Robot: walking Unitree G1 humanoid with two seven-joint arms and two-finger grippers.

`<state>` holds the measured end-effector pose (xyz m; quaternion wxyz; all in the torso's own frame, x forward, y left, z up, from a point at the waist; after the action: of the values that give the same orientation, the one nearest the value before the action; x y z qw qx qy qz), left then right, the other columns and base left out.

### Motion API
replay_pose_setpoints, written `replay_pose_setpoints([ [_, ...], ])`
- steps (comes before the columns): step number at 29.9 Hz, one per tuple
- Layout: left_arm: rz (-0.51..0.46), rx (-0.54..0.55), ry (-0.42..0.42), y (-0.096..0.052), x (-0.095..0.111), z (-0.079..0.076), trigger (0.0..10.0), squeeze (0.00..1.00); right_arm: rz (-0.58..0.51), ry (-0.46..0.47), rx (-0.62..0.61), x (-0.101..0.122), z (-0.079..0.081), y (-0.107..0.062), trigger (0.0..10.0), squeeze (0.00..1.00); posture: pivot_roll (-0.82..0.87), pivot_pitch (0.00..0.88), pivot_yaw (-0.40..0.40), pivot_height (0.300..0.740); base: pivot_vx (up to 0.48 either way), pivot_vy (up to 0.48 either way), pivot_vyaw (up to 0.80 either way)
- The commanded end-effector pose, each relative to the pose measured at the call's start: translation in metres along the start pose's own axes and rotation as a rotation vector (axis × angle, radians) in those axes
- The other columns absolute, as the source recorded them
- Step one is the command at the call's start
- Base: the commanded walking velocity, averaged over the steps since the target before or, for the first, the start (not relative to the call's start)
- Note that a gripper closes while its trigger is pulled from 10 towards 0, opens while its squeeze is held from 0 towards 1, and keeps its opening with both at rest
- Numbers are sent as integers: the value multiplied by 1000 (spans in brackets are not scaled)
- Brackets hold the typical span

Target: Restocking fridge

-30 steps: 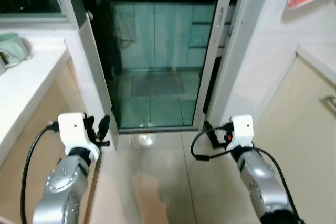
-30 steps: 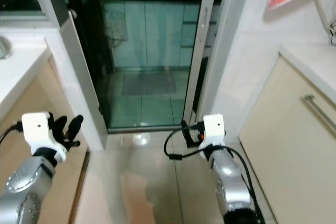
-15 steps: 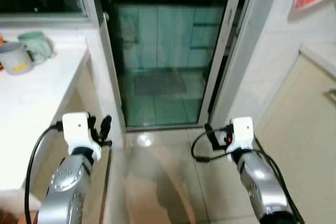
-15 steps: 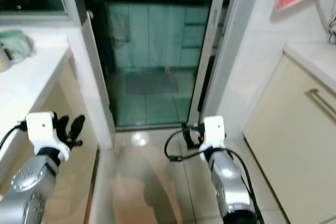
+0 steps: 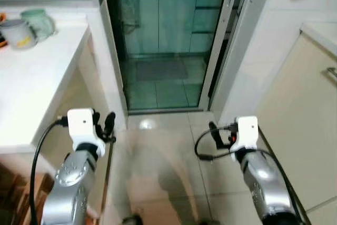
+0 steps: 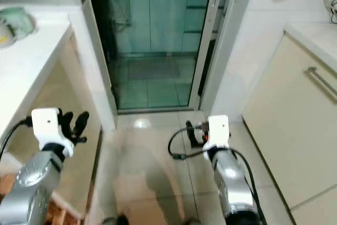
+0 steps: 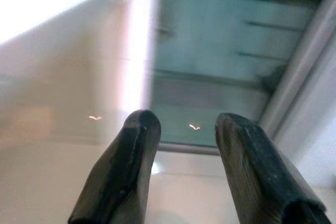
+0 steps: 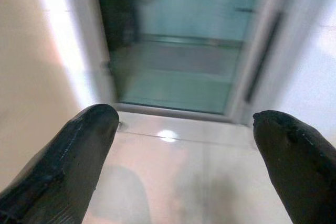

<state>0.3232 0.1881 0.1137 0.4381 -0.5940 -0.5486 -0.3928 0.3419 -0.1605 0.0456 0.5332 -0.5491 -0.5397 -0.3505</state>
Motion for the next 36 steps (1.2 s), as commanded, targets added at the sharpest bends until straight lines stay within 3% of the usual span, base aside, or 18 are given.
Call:
replay_pose_setpoints([
  [1,15,10,18,-3,-4,4,10000,0,-18,6,6,7,2,2,10000,0,-70,0,33,740,-424,0,0],
  [24,5,3,15,0,-4,0,10000,0,-12,3,1,6,1,4,10000,0,-78,0,36,740,-424,0,0],
  [28,-10,4,6,-4,-3,0,10000,0,-60,-17,-63,16,-7,3,10000,0,-76,0,36,740,-316,0,0],
  [29,-23,7,6,-7,-2,0,10000,392,-100,-33,-87,24,-11,0,10000,1000,-72,0,31,740,0,0,0],
  [30,-37,6,17,-10,0,-1,10000,1000,-136,-62,-100,31,-13,-2,10000,1000,-72,0,31,740,0,0,0],
  [33,-83,-24,14,-21,9,-8,10000,1000,-195,-94,-75,42,-8,-9,10000,1000,-70,0,26,740,0,0,0],
  [36,-102,-70,-1,-32,13,-18,10000,1000,-170,-63,-36,34,-3,-12,10000,1000,-66,0,18,740,0,0,0],
])
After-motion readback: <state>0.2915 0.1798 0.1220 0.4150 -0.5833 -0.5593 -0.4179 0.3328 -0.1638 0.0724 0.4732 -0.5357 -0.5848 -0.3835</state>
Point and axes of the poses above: a point about 5 cm out from each wrist's last joint towards the gripper, its own y axis pointing out of the wrist towards the gripper, its own x axis along the axis of the wrist's last joint, z = x × y, the point moved 6 cm from there along y, pointing out of the wrist towards the gripper, and after that the axes turned 13 degrees about -y, right-handed, at the moved point
